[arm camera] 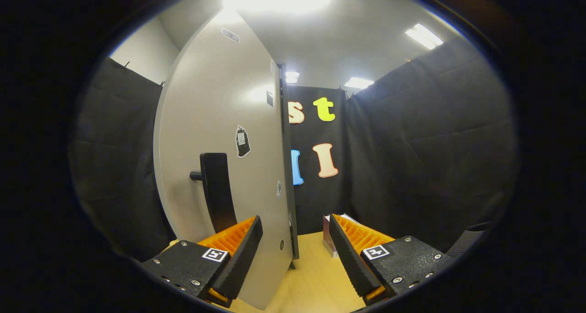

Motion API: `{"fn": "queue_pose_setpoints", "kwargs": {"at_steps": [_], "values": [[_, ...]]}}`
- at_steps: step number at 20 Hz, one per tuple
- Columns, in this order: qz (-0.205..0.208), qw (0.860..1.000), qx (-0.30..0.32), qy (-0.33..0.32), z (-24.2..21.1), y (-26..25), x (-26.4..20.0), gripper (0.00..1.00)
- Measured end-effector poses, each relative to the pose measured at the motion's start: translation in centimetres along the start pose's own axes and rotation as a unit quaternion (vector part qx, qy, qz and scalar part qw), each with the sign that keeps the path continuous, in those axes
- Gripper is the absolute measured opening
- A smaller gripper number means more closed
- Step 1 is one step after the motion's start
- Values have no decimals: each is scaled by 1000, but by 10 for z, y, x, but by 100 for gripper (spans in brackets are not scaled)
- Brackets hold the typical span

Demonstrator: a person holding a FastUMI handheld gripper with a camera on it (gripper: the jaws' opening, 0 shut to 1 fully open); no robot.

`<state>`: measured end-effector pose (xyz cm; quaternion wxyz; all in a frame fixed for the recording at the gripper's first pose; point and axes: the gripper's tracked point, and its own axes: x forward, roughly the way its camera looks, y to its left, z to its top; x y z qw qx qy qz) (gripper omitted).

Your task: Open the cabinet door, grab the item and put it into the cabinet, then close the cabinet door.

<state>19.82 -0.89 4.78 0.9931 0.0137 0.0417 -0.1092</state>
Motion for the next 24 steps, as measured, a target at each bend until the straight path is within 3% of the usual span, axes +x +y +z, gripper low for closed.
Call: {"fn": "queue_pose_setpoints", "kwargs": {"at_steps": [24], "values": [[106,994,32,14,-6,106,35,92]]}}
